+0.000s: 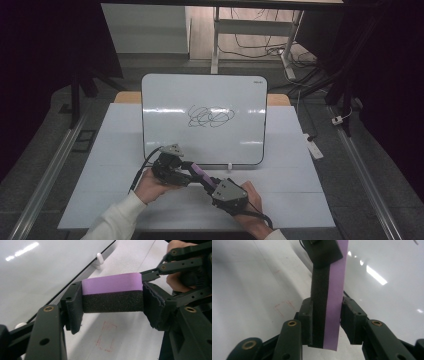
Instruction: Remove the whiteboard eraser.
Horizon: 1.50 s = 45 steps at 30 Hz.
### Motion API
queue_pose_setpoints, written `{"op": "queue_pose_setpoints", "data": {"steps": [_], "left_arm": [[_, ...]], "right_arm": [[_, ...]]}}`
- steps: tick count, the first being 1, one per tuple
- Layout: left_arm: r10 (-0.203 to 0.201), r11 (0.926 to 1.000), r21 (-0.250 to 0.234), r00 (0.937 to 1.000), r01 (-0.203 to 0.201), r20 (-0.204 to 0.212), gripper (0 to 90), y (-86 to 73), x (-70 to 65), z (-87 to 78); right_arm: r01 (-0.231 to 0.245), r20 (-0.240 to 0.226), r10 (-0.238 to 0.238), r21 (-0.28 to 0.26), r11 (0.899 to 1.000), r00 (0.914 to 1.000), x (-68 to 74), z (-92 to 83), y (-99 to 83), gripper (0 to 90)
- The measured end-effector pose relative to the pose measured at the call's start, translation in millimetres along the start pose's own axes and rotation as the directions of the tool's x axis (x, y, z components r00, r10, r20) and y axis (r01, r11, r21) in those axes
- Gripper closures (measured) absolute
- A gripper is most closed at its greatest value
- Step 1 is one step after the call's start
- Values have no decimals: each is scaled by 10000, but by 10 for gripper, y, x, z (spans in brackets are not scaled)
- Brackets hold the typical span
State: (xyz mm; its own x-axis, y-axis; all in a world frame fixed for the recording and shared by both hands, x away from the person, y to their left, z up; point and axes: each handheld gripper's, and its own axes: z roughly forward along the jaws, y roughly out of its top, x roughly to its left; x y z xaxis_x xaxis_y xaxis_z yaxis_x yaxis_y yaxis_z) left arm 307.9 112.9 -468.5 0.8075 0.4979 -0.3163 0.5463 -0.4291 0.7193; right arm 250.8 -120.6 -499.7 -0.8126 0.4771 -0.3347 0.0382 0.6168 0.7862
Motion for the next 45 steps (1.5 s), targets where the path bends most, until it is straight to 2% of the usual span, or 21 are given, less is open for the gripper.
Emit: {"op": "queue_pose_setpoints", "data": {"steps": [3, 6, 12, 15, 19, 22, 26, 28, 29, 30, 31, 33, 35, 36, 37, 38, 39, 42, 43, 44, 45], "left_arm": [[243, 9996, 118, 9996, -242, -118, 381, -7, -9, -1], [462, 9989, 89, 9989, -462, -94, 382, -12, -26, -3], [942, 9955, 35, 9954, -942, -143, 384, -29, -40, -25], [1128, 9936, -37, 9935, -1129, -119, 385, -30, -54, -47], [1347, 9908, -171, 9909, -1345, 81, 385, -38, -65, -83], [1465, 9890, -243, 9889, -1459, 238, 385, -41, -74, -89], [1744, 9847, -36, 9834, -1744, 491, 385, -48, -90, -80], [1809, 9835, -4, 9822, -1811, 509, 385, -50, -98, -78], [1870, 9823, 26, 9807, -1874, 567, 385, -49, -103, -77], [1925, 9812, 19, 9794, -1930, 604, 385, -49, -109, -77], [1915, 9815, -40, 9792, -1916, 665, 385, -49, -120, -73], [2062, 9784, -28, 9749, -2067, 839, 385, -47, -132, -72], [2220, 9749, -32, 9700, -2228, 988, 385, -48, -155, -65], [2427, 9693, 93, 9628, -2455, 1190, 385, -46, -174, -57], [2427, 9693, 93, 9628, -2455, 1190, 385, -46, -174, -57], [2480, 9678, 111, 9606, -2513, 1257, 385, -46, -188, -52], [2553, 9656, 148, 9577, -2595, 1329, 385, -45, -200, -48], [2696, 9612, 156, 9502, -2753, 1562, 385, -45, -229, -35], [2750, 9595, 167, 9478, -2812, 1615, 385, -45, -239, -32], [2835, 9568, 178, 9446, -2902, 1652, 385, -45, -247, -29], [2876, 9555, 160, 9424, -2945, 1708, 385, -46, -255, -27]], "right_arm": [[-679, -543, 677, -26, 9977, 9962, -56, -8, 2, 499], [-1310, -1201, 1274, -230, 9911, 9846, -144, -50, -2, 408], [-1998, -1952, 1874, -457, 9788, 9627, -325, -144, -12, 360], [-2321, -2386, 2151, -455, 9716, 9470, -416, -176, -36, 348], [-2714, -2929, 2469, -454, 9614, 9237, -529, -214, -57, 346], [-2929, -3428, 2668, -257, 9558, 9007, -583, -210, -67, 333], [-3088, -3744, 2887, 65, 9511, 8812, -613, -191, -83, 320], [-3207, -3982, 3016, 195, 9470, 8663, -622, -177, -89, 313], [-3207, -3982, 3016, 195, 9470, 8663, -622, -177, -89, 313], [-3248, -4273, 3081, 354, 9451, 8500, -626, -155, -97, 309], [-3248, -4273, 3081, 354, 9451, 8500, -626, -155, -97, 309], [-3199, -4635, 3105, 606, 9455, 8299, -610, -123, -102, 309], [-3155, -4776, 3090, 690, 9464, 8225, -592, -106, -101, 305], [-3152, -4883, 3097, 734, 9462, 8159, -585, -96, -101, 303], [-3152, -4883, 3097, 734, 9462, 8159, -585, -96, -101, 303], [-3179, -5089, 3157, 855, 9443, 8009, -573, -75, -102, 299], [-3187, -5184, 3173, 893, 9436, 7941, -568, -66, -103, 299], [-3119, -5474, 3133, 987, 9450, 7760, -547, -43, -101, 303], [-3119, -5474, 3133, 987, 9450, 7760, -547, -43, -101, 303], [-3096, -5590, 3105, 995, 9457, 7689, -539, -36, -99, 304], [-3135, -5779, 3130, 1024, 9440, 7537, -523, -19, -95, 303]]}}
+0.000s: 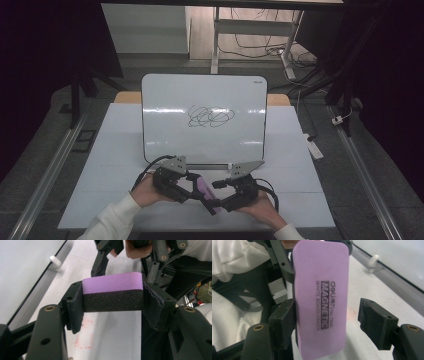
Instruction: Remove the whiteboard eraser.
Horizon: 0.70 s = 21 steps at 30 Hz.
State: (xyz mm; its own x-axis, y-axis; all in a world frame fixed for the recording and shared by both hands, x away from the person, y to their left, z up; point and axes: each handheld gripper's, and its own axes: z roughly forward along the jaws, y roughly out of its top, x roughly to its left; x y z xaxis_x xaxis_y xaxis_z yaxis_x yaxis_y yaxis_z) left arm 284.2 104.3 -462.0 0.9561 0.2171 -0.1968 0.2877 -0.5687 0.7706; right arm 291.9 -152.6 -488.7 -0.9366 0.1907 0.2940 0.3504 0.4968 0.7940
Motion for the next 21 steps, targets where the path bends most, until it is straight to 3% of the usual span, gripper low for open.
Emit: {"op": "queue_pose_setpoints", "data": {"steps": [4, 7, 13, 17, 21], "left_arm": [[164, 9999, 4, 9996, -164, 208, 385, 4, -9, 1], [241, 9997, 31, 9993, -242, 279, 385, 2, -10, 6], [148, 9998, -124, 9994, -144, 299, 382, -1, -2, -10], [-148, 9994, -326, 9999, 147, -20, 370, -5, 1, -25], [-619, 9962, -650, 9967, 584, -534, 280, -36, 31, -81]], "right_arm": [[-90, -400, 94, 84, 9999, 9992, 1, 39, -2, 308], [-102, -718, 112, 145, 9998, 9974, 4, 67, -6, 361], [-141, -749, 143, 32, 9999, 9971, 6, 52, -4, 388], [-49, -386, 41, -210, 9998, 9992, 11, 28, 7, 396], [189, 562, -163, -473, 9987, 9983, 22, -23, 10, 398]]}}
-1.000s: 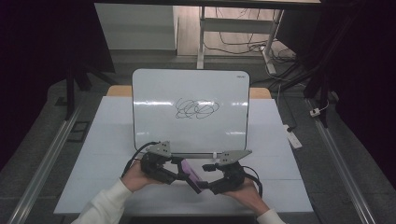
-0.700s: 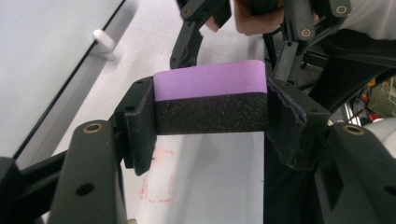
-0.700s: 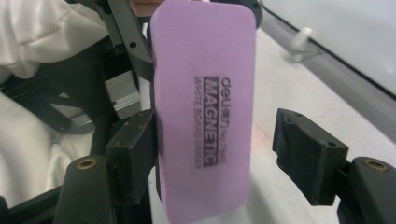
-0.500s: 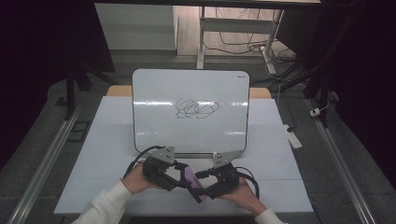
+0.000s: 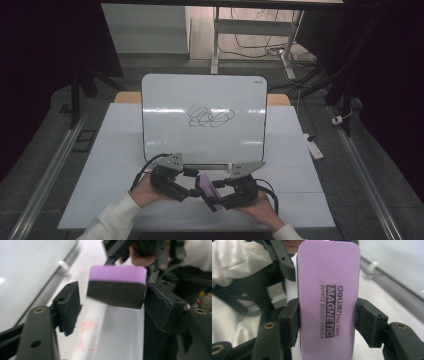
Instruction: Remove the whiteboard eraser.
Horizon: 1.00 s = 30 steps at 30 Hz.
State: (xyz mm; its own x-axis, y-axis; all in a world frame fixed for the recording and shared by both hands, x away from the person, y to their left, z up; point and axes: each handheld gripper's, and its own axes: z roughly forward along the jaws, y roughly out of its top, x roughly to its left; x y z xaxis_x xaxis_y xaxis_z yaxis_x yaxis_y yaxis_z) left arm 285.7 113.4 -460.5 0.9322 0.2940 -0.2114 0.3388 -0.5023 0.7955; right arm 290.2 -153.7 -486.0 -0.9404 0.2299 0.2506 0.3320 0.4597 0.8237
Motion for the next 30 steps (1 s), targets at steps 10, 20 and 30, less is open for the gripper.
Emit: {"op": "queue_pose_setpoints", "data": {"steps": [10, 20, 30], "left_arm": [[-1332, 9911, -349, 9687, 1287, -2096, 247, -346, 42, -307], [-2284, 9736, -750, 9171, 2157, -3267, 242, -709, 97, -545], [-3075, 9499, -808, 8574, 3018, -4126, 227, -1120, 133, -754]], "right_arm": [[589, 2478, -476, -383, 9975, 9676, 32, -86, 21, 398], [1071, 3950, -732, -643, 9922, 9158, 10, -212, -16, 398], [1330, 4684, -796, -820, 9877, 8799, 0, -283, -26, 398]]}}
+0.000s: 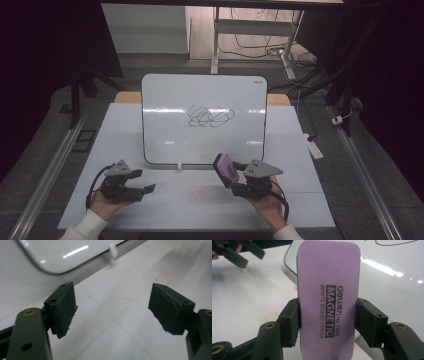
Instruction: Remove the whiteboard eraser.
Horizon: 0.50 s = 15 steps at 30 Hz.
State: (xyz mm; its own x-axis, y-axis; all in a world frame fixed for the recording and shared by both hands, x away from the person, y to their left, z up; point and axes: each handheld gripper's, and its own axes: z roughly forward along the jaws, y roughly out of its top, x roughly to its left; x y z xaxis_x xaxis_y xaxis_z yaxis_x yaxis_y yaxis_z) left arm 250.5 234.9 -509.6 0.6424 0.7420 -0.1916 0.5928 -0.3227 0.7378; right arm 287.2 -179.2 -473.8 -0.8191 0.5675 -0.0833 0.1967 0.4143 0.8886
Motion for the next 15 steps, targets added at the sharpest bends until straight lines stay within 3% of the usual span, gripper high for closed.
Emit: {"op": "queue_pose_setpoints", "data": {"steps": [8, 15], "left_arm": [[-465, 9989, -92, 9985, 463, -303, 228, -144, 121, -110], [-660, 9978, -99, 9969, 656, -439, 228, -165, 159, -108]], "right_arm": [[125, 857, -114, -127, 9998, 9963, -38, -22, 7, 399], [147, 1294, -133, -97, 9998, 9915, -77, -37, 14, 399]]}}
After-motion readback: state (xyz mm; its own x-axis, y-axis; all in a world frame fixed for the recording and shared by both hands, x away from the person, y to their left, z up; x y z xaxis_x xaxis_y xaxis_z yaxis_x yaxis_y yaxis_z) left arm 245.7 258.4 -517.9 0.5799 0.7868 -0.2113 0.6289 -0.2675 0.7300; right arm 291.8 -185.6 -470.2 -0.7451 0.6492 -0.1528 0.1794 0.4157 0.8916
